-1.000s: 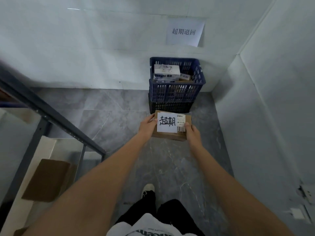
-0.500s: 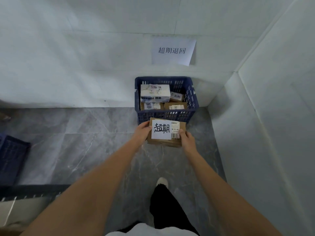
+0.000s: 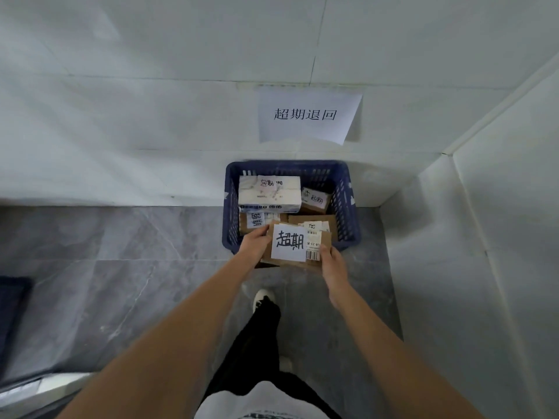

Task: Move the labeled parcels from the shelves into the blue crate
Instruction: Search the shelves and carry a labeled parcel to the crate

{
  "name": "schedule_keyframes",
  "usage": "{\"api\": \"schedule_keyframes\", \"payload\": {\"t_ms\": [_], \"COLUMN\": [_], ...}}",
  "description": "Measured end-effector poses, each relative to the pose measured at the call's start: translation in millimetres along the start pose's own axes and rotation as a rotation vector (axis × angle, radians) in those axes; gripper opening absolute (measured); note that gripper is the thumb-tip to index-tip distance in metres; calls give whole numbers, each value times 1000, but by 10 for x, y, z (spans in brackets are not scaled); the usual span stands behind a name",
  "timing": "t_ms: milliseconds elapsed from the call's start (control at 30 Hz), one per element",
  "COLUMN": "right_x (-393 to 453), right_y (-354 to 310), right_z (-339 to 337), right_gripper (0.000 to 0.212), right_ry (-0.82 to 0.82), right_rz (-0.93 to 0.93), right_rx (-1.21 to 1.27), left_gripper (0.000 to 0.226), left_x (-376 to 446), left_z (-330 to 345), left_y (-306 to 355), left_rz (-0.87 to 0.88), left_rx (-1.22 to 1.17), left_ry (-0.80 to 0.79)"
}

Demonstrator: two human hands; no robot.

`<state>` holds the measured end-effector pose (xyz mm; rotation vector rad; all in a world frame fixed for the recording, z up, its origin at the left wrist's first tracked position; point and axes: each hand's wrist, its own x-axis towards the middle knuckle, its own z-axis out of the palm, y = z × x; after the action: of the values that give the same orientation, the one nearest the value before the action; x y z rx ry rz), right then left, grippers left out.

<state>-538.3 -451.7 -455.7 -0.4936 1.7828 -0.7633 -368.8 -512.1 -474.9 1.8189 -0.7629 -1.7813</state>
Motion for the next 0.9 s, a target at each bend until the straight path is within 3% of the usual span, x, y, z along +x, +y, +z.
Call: {"api": "schedule_keyframes", "payload": {"t_ms": [367,700,900], "right_x": [1642,3621,4206], "right_y": [-337,-95,-51], "right_z": [-213,-64,56], "right_gripper": [47,46,56], "right_ry": [166,136,53], "right_rz": [57,127,99], "right_rx": [-79,-49,-103], "left_gripper": [33,33,29], "left_x": [1431,3393,3866], "left_z": [907,1503,1574], "left_y": [737,392,334], "left_rz": [-69,-186,-212], "left_rx": [259,133,61], "left_ry": [-139,-55,16]}}
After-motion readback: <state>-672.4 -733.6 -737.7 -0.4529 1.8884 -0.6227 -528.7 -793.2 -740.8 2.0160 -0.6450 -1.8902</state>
